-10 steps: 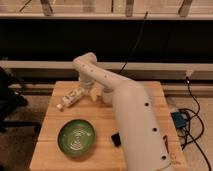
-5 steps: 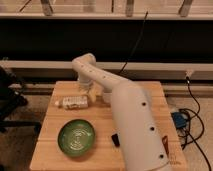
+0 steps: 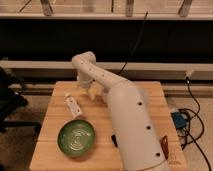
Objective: Place the bottle in the ceramic bowl
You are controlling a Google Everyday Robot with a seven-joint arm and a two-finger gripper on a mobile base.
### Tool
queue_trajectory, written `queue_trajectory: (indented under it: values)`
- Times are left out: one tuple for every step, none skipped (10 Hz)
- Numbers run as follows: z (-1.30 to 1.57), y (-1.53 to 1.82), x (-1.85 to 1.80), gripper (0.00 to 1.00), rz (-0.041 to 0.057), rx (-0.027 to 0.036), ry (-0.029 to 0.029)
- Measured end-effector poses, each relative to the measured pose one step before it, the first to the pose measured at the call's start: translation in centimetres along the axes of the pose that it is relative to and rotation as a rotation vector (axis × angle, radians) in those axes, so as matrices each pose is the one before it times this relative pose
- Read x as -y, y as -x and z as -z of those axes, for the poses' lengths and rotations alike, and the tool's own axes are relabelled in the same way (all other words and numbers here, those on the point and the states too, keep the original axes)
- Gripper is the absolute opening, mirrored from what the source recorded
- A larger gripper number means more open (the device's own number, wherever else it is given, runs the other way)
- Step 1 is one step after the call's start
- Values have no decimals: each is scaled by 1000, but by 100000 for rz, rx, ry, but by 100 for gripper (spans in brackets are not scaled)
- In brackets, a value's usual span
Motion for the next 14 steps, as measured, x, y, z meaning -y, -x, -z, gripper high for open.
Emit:
queue_trajectory:
  values:
    - [101,328,211,80,592,317,-44]
    - [188,555,382,80,1198,464,-178]
    - [380,353,282,80,1171,600,-457]
    - [248,407,419,80,1412,355,-222]
    - [254,852,772,80,2852,882,-293]
    - [202,746,729,80,3260,784,-91]
    - [245,761,733,80,4028,912,134]
    - [-40,901,738,80,4554,1061,556]
    - [-130,992,746,80,4635,1171,715]
    - [-235,781,296,80,4578,1248,1258]
    - [-370,580,66,80,3165,916,1401]
    - [-634,1215,266,80,5546,1797,2165]
    - [-302,437,-159,80,2068,682,1037]
    - [-221,322,-282,80,1597,387,879]
